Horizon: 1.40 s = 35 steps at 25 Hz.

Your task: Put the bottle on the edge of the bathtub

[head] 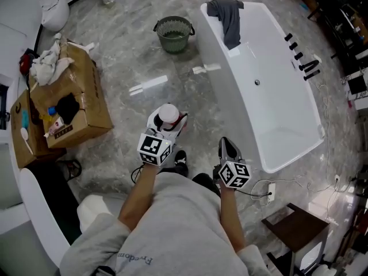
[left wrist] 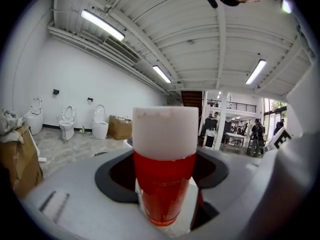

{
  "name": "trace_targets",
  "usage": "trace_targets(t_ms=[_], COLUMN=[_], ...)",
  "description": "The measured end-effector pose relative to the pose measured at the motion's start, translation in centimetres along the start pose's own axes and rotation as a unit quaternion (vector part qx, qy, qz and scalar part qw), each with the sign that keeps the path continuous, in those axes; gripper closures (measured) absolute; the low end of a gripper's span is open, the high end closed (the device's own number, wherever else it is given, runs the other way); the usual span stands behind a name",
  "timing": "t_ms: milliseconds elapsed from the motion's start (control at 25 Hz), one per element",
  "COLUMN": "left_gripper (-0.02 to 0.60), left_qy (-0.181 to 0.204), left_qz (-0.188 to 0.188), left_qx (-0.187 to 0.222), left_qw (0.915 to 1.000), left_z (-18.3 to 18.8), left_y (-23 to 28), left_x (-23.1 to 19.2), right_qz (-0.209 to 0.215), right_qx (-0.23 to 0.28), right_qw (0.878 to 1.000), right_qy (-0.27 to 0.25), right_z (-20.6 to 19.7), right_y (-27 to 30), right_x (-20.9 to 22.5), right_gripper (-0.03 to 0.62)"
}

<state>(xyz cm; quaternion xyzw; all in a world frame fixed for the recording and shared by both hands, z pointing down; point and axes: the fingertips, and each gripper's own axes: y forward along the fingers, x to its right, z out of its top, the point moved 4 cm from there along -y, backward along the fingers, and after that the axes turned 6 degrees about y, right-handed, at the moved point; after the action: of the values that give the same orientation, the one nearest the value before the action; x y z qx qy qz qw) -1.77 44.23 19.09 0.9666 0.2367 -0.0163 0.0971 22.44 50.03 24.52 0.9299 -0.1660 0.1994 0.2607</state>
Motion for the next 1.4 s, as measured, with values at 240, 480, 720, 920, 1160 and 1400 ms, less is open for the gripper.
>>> trace_targets(t_ms=[240,480,720,920,1160,1400], left_gripper=[0.244,0.244,0.244,0.244,0.244,0.244], left_qy=[-0.021,-0.040,-0.054,-0.039,-0.021,0.011], left_qz=[0.015,0.043,0.077,0.083,0.087,0.047], left_qx=[0.001,0.002,-0.004,-0.012,-0.032,-0.050], left_qw=[0.9997,0.9983,0.9956,0.9957,0.9955,0.9975], left_z=[-0.4,-0.8,-1.3,-0.7,0.3,1.5], left_y=[1.1,1.7,3.4,6.1,11.2,16.7], left_x=[-3.2,-6.4,-10.2,-13.5,-17.3,-19.2], right_qz=[-0.009,0.000,0.017,0.085,0.102,0.157], right_qx=[-0.019,-0.032,-0.043,-0.097,-0.100,-0.125], right_qw=[1.000,0.999,0.999,0.988,0.987,0.979], right_qy=[-0.007,-0.005,-0.006,-0.085,-0.080,-0.049], right_z=[0.7,1.6,3.4,5.1,9.5,11.2], right_y=[2.6,6.1,11.2,17.4,23.8,27.8], right_x=[0.0,0.3,0.6,-0.1,0.2,0.0], right_gripper=[0.592,0.592,0.592,0.592,0.592,0.592])
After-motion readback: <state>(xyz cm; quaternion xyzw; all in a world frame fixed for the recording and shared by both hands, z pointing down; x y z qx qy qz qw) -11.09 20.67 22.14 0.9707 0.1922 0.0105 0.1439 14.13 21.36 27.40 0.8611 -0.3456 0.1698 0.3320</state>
